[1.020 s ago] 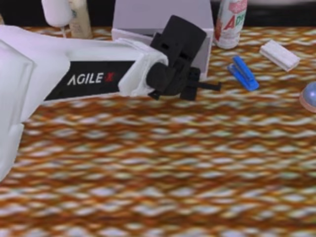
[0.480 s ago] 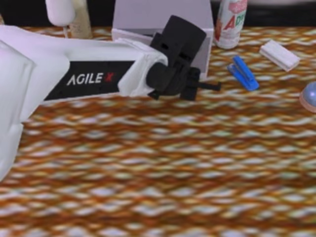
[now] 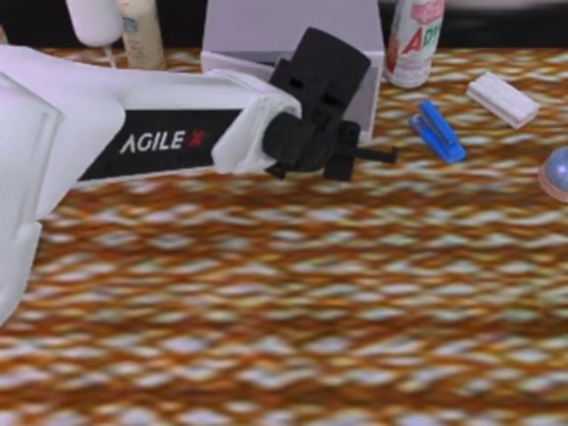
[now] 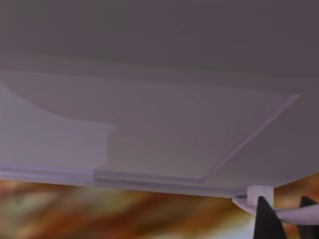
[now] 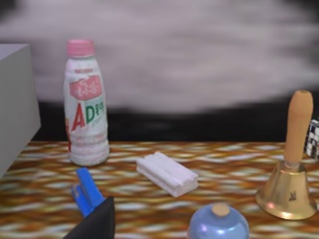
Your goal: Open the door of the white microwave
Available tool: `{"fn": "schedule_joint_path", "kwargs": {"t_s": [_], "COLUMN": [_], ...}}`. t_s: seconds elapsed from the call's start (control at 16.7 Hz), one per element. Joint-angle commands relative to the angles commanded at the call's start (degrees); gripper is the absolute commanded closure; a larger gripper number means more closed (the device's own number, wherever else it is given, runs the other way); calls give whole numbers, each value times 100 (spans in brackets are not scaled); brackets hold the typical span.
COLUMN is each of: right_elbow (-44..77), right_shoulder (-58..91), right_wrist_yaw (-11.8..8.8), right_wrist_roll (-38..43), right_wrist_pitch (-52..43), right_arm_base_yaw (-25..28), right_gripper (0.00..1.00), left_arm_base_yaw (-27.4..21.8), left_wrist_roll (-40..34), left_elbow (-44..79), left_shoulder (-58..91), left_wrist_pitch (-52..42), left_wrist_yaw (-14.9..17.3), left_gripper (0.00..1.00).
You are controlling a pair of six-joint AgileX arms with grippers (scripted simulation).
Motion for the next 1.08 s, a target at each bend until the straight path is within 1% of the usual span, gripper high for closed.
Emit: {"fn": "schedule_joint_path", "kwargs": {"t_s": [0.24, 0.36, 0.66, 1.08], "right_elbow": [0, 0, 0, 0], "right_shoulder": [0, 0, 0, 0], "right_wrist_yaw": [0, 0, 0, 0], "right_wrist_roll": [0, 0, 0, 0], "right_wrist_pitch": [0, 0, 0, 0], "right_arm_base_yaw": [0, 0, 0, 0], "right_gripper": [0, 0, 0, 0], "left_arm_base_yaw": [0, -45, 42, 43], "left_wrist_roll": [0, -18, 196, 200], "left_elbow": [0, 4, -224, -229], "left_shoulder": [0, 9, -139, -140], "left_wrist_pitch": [0, 3, 130, 131], "left_wrist_yaw": [0, 52, 156, 158], "left_gripper": [100, 100, 100, 100]}}
